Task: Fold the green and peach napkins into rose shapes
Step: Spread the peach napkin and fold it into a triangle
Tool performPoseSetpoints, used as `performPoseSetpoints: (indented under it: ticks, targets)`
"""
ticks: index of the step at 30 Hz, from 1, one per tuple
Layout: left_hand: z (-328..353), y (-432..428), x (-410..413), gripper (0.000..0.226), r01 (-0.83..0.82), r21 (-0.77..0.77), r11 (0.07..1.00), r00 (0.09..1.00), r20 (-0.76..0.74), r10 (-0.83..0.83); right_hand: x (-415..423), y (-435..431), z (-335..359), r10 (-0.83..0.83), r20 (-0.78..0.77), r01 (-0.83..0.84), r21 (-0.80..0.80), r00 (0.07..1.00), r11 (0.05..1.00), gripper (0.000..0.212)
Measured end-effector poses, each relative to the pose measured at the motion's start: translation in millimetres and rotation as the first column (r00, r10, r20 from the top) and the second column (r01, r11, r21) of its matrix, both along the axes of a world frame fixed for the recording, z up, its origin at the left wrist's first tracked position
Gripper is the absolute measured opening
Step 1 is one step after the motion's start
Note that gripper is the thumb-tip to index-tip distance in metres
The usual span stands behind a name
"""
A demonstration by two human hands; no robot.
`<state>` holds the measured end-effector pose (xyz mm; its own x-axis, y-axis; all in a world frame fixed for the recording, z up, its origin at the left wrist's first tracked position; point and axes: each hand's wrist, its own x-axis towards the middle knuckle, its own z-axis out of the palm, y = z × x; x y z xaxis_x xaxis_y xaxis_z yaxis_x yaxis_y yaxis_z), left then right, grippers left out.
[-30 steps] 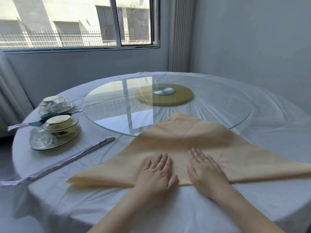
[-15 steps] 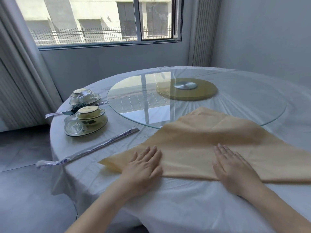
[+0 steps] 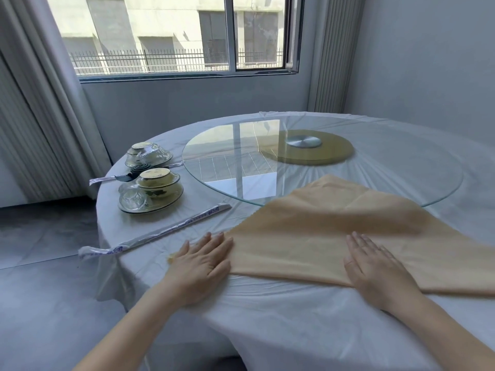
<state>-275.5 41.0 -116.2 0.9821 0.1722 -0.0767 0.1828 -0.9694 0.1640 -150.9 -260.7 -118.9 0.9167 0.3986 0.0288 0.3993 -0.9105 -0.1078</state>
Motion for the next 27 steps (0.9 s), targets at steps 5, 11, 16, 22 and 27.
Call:
performPoseSetpoints:
  ticks: [5, 11, 16, 22, 27]
  targets:
    - [17, -29, 9, 0.046, -0.101, -0.003, 0.995, 0.992, 0.069, 0.101, -1, 1, 0, -0.006, -0.002, 0.006, 0.027, 1.0, 1.0, 0.056]
    - [3, -67, 25, 0.058, -0.05, 0.003, 0.999, 0.995, 0.082, 0.05, 0, 2, -1, -0.001, -0.003, 0.001, 0.035, 1.0, 0.999, 0.056]
    - [-1, -51, 23, 0.06, -0.014, 0.007, 1.0, 0.999, 0.03, 0.013, 2, 1, -1, 0.0, -0.008, 0.0, 0.038, 1.0, 0.999, 0.057]
    - [2, -13, 13, 0.064, 0.054, -0.004, 0.999, 0.998, -0.009, -0.054, 3, 0, -1, 0.007, -0.018, -0.006, 0.021, 1.0, 1.0, 0.057]
    - [8, -8, 15, 0.069, 0.006, -0.004, 1.0, 0.998, -0.054, -0.007, 2, -1, -1, 0.004, -0.013, -0.004, 0.032, 1.0, 0.999, 0.057]
